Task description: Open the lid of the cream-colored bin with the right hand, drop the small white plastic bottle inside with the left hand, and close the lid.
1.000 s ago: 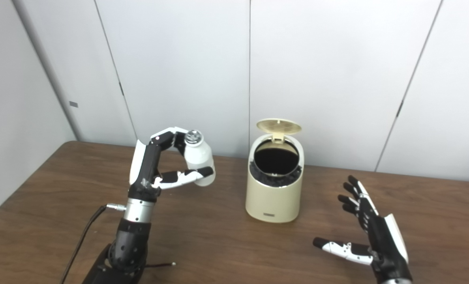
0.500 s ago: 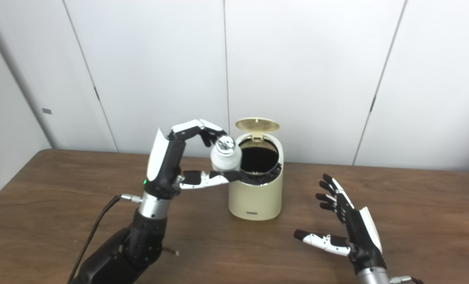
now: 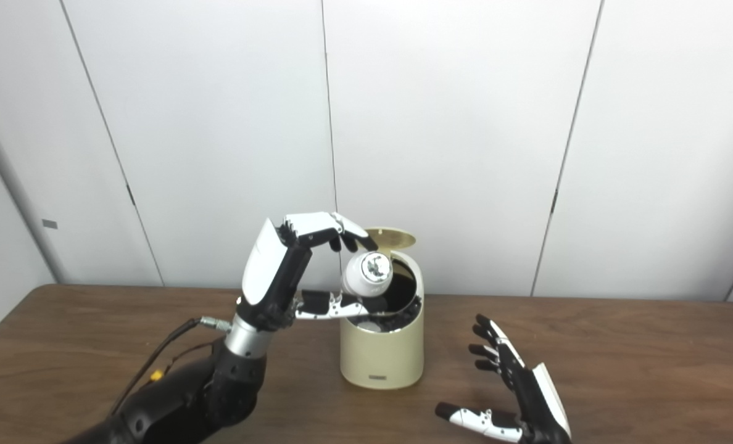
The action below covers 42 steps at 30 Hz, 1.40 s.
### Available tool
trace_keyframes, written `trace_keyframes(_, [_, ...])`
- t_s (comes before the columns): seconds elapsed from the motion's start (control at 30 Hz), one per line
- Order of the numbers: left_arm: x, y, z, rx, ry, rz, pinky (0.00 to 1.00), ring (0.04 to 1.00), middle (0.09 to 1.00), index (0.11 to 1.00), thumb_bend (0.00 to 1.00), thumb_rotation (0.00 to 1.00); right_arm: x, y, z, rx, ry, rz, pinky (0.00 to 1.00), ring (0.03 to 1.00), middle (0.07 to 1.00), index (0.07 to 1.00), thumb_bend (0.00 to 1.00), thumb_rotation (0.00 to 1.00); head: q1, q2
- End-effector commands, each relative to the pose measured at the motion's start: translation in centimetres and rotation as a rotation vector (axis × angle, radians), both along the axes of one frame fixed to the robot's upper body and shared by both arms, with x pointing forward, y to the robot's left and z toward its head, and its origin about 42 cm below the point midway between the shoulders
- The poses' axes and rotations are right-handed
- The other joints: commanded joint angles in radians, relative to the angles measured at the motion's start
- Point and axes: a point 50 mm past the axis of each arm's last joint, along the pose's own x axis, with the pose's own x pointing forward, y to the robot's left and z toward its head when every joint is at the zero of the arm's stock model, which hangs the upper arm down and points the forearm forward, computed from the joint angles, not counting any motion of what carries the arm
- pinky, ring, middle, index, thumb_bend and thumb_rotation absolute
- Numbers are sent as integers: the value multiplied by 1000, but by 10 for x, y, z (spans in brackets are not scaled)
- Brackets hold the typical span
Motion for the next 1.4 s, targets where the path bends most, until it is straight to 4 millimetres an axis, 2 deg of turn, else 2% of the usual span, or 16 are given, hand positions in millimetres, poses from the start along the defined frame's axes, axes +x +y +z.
trace_keyframes(0.0, [11, 1, 34, -20, -93, -14, 335, 447, 525, 476, 476, 0, 7, 4, 19, 7, -98, 16, 756, 821, 904, 917, 775, 305, 1, 0])
trace_keyframes(0.23, [20, -2, 36, 2, -78, -15, 346, 446, 524, 471, 477, 0, 6, 6, 21, 3, -105, 16, 749, 817, 903, 916, 771, 297, -6, 3])
trace_keyframes(0.5, [24, -6, 26, -47, 165, -56, 351, 455, 526, 457, 476, 0, 6, 7, 21, 15, -112, 12, 762, 822, 901, 917, 772, 292, -18, 14])
trace_keyframes(0.67, [25, -4, 14, -99, 364, -128, 318, 447, 543, 459, 472, 0, 6, 7, 23, 23, -111, 9, 764, 823, 898, 914, 770, 273, -22, 18])
trace_keyframes(0.9, [26, -1, 1, -116, 495, -202, 298, 419, 548, 469, 469, 0, 5, 7, 24, 22, -108, 9, 774, 829, 898, 915, 777, 289, -23, 29])
trace_keyframes(1.2, [28, -5, -15, -62, 517, -157, 296, 406, 537, 475, 470, 0, 5, 8, 26, 21, -117, 3, 765, 823, 898, 917, 785, 299, -29, 35])
trace_keyframes(1.27, [28, -6, -16, -50, 490, -122, 216, 435, 517, 453, 496, 0, 5, 8, 26, 19, -118, 3, 767, 824, 897, 917, 787, 305, -31, 35])
trace_keyframes(1.37, [28, -7, -18, -33, 452, -83, 151, 440, 510, 453, 502, 0, 5, 9, 26, 15, -119, 0, 760, 820, 894, 916, 789, 317, -33, 37])
